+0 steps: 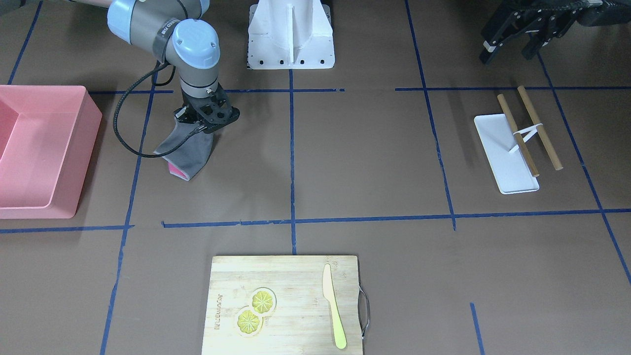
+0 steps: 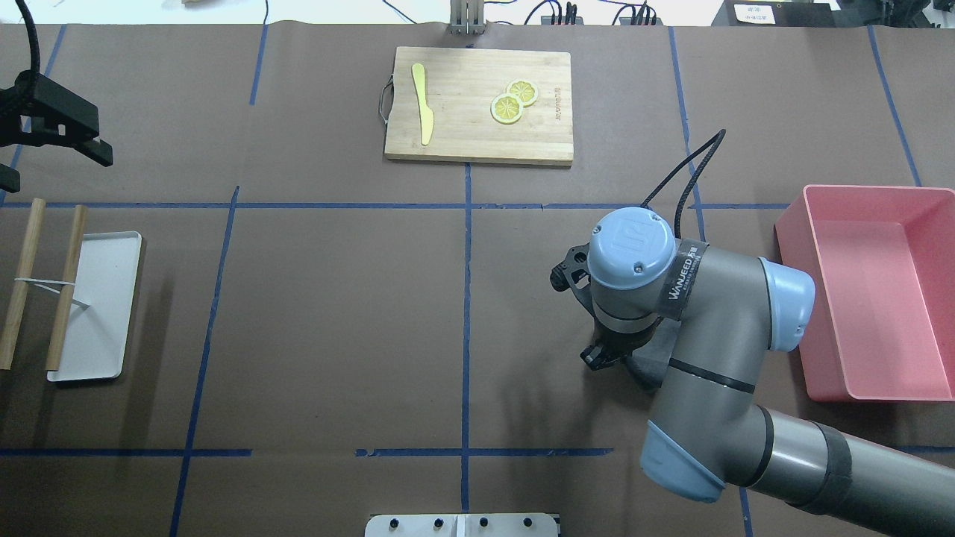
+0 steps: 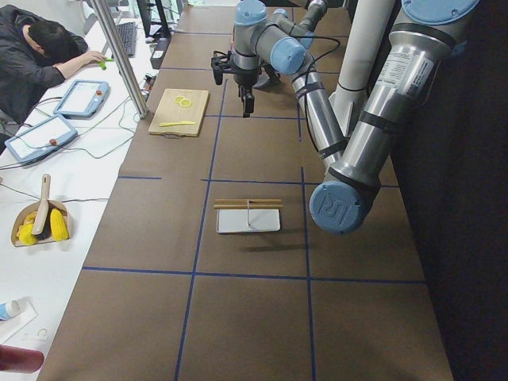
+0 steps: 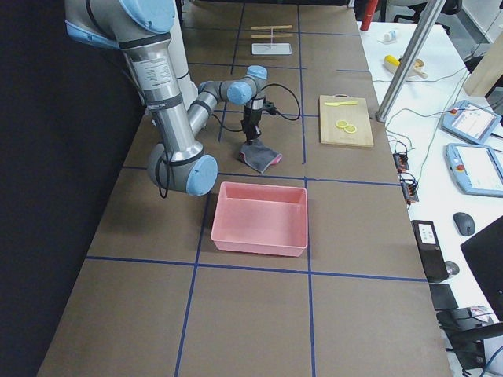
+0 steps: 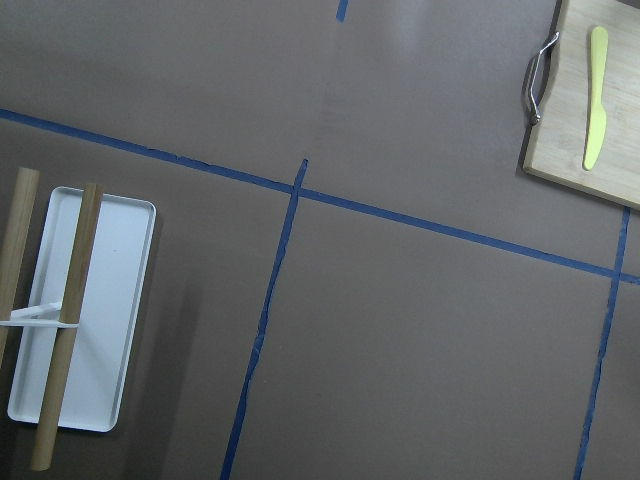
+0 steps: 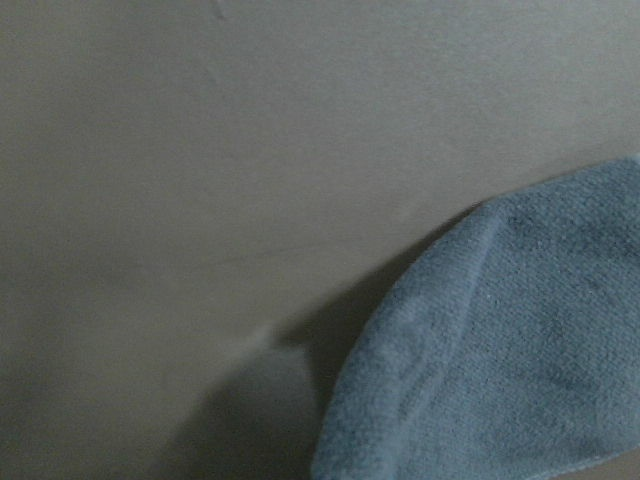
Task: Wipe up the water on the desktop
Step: 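Lower the cloth onto the table with the right gripper, then wipe the cloth across the table surface with the right gripper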
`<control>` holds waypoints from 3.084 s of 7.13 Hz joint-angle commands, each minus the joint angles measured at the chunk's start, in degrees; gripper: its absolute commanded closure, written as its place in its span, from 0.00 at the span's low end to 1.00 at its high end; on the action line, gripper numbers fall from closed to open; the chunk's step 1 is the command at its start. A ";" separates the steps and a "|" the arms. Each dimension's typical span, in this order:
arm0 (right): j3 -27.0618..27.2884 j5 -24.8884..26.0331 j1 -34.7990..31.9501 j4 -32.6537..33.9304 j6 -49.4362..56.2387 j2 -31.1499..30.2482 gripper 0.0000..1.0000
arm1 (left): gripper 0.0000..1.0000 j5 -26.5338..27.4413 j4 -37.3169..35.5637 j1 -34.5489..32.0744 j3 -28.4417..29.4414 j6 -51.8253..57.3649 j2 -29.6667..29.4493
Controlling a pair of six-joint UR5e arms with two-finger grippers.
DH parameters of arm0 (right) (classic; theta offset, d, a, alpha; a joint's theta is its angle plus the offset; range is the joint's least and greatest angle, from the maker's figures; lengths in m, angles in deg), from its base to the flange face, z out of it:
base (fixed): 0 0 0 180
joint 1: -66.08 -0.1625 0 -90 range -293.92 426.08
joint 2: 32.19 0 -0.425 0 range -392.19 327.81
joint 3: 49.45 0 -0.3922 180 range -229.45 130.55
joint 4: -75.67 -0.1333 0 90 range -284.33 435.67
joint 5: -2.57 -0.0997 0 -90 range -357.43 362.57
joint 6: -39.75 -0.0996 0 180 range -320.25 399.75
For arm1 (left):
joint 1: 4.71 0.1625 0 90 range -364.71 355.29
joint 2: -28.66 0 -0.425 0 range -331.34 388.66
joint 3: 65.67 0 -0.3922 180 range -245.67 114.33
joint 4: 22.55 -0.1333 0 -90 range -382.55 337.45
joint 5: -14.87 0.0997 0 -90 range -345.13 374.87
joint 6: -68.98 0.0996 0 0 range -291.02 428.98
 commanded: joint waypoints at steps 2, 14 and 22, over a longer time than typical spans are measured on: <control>-0.77 -6.11 3.27 -8.33 -2.10 0.81 0.95 | 0.00 0.00 0.00 -0.01 0.04 0.22 -0.02; -13.96 -6.38 -10.71 -12.31 2.01 0.63 0.98 | 0.00 0.09 -0.09 -2.02 -0.66 1.78 0.24; -7.54 -12.36 0.89 -19.47 -13.14 1.69 0.96 | 0.00 0.09 0.00 -3.69 -0.66 3.64 1.03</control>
